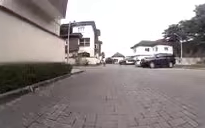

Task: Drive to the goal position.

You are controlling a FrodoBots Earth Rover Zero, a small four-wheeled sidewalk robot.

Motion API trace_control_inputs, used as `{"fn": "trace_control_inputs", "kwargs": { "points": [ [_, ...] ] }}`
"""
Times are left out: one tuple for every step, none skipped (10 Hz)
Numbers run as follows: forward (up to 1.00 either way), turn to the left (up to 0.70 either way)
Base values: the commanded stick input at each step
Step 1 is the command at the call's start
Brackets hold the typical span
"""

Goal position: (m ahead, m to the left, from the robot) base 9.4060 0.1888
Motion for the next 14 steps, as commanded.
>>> {"fn": "trace_control_inputs", "kwargs": {
  "points": [
    [0.7,0.0],
    [0.7,0.0],
    [0.7,0.0],
    [0.7,0.0],
    [0.7,0.0],
    [0.7,0.0],
    [0.7,0.0],
    [0.7,0.0],
    [0.7,0.0],
    [0.7,0.0],
    [0.7,0.0],
    [0.7,0.0],
    [0.7,0.0],
    [0.7,0.0]
  ]
}}
